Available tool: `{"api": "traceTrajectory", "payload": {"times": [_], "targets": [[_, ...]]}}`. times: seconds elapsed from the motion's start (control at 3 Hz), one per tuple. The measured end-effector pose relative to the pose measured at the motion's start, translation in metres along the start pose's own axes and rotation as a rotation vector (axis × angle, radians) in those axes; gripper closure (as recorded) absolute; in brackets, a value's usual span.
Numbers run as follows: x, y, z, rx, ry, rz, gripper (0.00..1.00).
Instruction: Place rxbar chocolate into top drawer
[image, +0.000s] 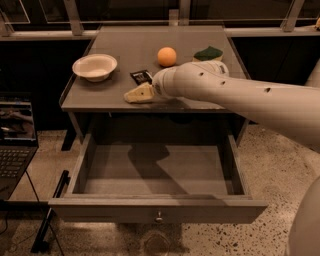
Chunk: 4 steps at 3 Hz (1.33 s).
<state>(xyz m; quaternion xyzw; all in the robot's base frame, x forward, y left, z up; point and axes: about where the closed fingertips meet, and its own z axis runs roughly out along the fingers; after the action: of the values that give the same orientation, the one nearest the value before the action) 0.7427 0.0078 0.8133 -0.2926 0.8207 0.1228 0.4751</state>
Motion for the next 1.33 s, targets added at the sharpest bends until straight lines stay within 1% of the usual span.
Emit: {"api": "traceTrajectory", "payload": {"times": [0.33,1.0,1.33], "targets": [[0.0000,0.0000,0.0000,0.000,0.000,0.000,0.43],[0.0000,0.0001,0.0000,0.000,0.000,0.000,0.89],[-0.0059,-0.0005,-0.0036,0.000,0.000,0.000,1.00]]}}
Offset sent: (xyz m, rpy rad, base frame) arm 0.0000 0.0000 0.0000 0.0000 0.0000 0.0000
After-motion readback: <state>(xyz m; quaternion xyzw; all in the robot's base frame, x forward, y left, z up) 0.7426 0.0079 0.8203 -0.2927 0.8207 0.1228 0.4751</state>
